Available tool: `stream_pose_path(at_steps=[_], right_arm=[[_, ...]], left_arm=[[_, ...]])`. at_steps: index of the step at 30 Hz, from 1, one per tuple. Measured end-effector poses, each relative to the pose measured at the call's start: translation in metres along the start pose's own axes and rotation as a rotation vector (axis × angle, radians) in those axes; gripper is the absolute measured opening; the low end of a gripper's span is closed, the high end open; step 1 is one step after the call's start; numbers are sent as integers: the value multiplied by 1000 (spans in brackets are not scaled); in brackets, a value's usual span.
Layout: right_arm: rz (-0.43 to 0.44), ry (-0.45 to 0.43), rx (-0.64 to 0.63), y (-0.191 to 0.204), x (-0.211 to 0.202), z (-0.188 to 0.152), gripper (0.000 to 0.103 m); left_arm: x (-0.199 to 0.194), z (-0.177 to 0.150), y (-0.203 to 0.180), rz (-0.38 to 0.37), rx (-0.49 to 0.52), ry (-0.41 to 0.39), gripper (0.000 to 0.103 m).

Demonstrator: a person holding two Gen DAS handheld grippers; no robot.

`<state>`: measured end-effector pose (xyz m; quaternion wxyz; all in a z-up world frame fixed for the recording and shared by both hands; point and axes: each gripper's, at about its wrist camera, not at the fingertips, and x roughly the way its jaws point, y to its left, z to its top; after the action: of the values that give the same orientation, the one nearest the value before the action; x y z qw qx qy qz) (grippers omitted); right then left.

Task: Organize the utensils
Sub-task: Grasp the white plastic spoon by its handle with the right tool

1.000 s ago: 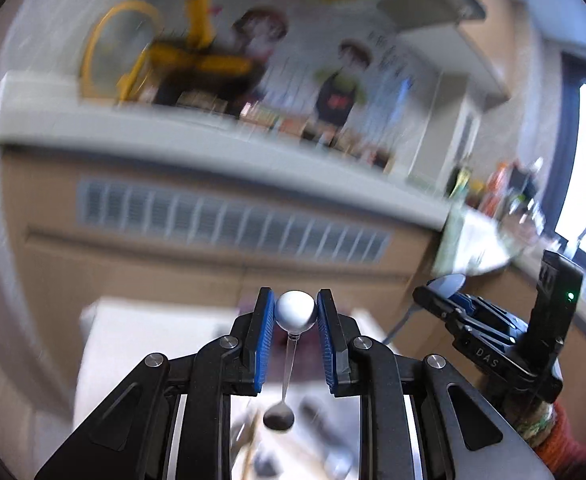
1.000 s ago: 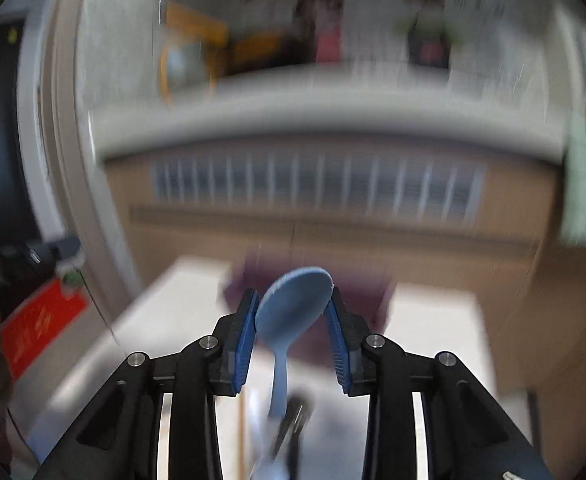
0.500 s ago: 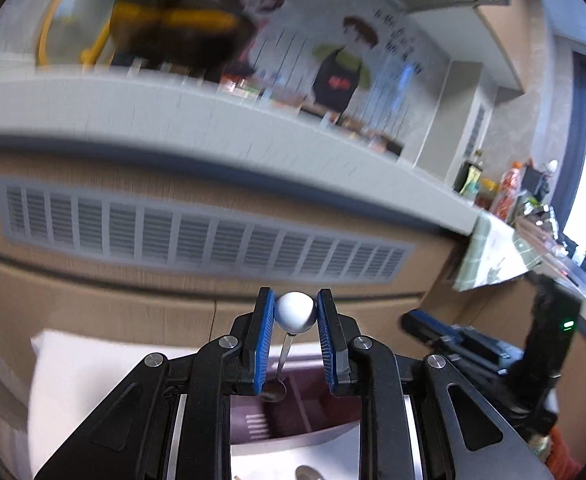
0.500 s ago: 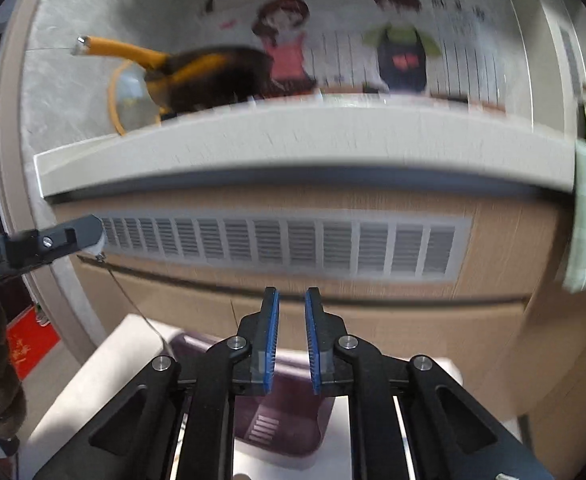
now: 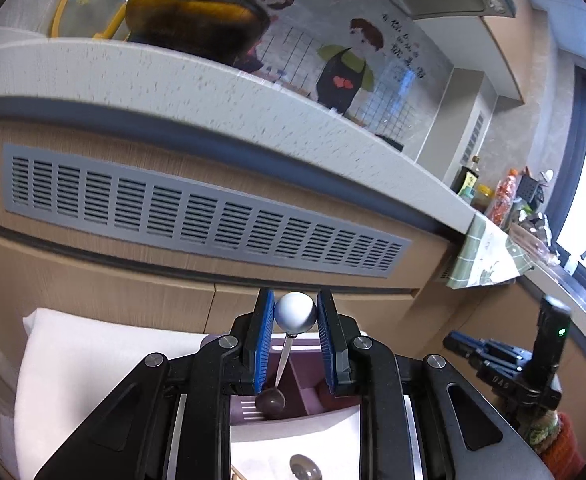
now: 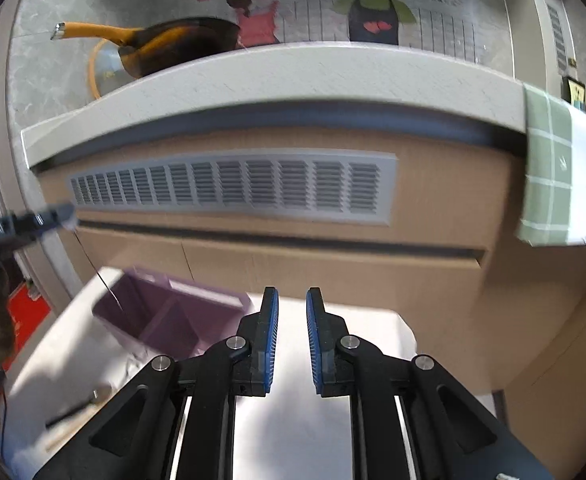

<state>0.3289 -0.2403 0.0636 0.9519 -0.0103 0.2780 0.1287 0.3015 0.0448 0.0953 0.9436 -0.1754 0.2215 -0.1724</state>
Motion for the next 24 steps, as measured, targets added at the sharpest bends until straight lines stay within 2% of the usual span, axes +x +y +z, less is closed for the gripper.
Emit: stream_pose_path(at_steps=[2,7,15,19,22,24], right_arm=[[3,33,16,-7,0,-9,24],[74,151,15,9,2,-45,24],[291,340,-118,109,13,-123,26],[316,360,-275,155,24,-137,26],[340,381,-314,173,38,-138,25],[311,394,-352,182,54,-138,23]], left_arm=[[-6,1,-5,-11,7,-6,22],[-22,-4,-15,-13,32,5,22],[-54,-36,-18,36,74,23,22],[-69,-57,-11,60,64,53,22],[-80,-72,1,77,31,74,22],[-87,-79,10,91,8,85,22]])
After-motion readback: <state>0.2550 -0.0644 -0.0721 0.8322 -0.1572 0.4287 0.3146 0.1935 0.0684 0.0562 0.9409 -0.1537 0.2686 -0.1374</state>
